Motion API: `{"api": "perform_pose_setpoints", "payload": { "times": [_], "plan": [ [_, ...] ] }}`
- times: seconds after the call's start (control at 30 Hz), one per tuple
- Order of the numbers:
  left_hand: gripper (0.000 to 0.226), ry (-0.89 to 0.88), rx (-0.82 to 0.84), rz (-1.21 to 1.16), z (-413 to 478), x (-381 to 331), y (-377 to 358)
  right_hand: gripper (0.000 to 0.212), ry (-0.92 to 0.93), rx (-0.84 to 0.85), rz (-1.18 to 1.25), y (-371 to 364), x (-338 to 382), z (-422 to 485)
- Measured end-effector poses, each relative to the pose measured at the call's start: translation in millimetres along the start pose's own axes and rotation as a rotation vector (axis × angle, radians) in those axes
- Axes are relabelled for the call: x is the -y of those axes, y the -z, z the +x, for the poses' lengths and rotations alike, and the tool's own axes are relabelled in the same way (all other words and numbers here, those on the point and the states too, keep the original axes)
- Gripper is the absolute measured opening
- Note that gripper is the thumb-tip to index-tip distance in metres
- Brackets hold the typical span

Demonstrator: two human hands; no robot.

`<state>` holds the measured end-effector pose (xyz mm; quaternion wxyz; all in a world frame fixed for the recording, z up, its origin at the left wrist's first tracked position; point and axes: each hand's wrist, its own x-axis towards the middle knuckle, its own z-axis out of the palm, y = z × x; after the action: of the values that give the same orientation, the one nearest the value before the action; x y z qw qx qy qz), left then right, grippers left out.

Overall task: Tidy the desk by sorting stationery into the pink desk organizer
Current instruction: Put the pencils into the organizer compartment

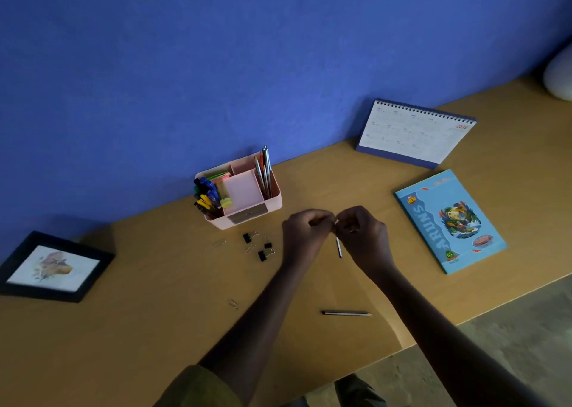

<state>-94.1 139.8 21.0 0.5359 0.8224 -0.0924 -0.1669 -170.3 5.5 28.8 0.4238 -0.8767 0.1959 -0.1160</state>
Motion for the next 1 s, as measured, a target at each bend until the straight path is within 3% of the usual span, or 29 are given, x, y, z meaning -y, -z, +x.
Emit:
{"api": "perform_pose_setpoints", "payload": {
  "times": [0.23, 0.43, 0.6, 0.7, 1.0],
  "plan": [
    [0.018, -0.143, -0.238, 0.001, 29.8, -21.8, 73.2, 0.022, -0.009, 0.139, -0.013, -25.5, 6.5, -1.9],
    [0.019, -0.147, -0.393, -0.014, 69.4, -27.8, 118.8, 0.017, -0.067, 0.337, -0.133, -35.7, -21.2, -34.0],
    [0.020, -0.189, -0.412, 0.081, 94.4, -22.2, 137.6, 0.017, -0.131, 0.545, -0.332, -35.5, -42.6, -62.8],
    [0.022, -0.173, -0.391, 0.161, 104.8, -15.4, 138.5, 0.022, -0.069, 0.642, -0.482, -34.8, -54.1, -79.5],
    [0.029, -0.064, -0.286, 0.324, 115.9, 4.7, 125.2, 0.043, 0.087, 0.745, -0.642, -44.3, -71.1, -108.9]
  ]
}}
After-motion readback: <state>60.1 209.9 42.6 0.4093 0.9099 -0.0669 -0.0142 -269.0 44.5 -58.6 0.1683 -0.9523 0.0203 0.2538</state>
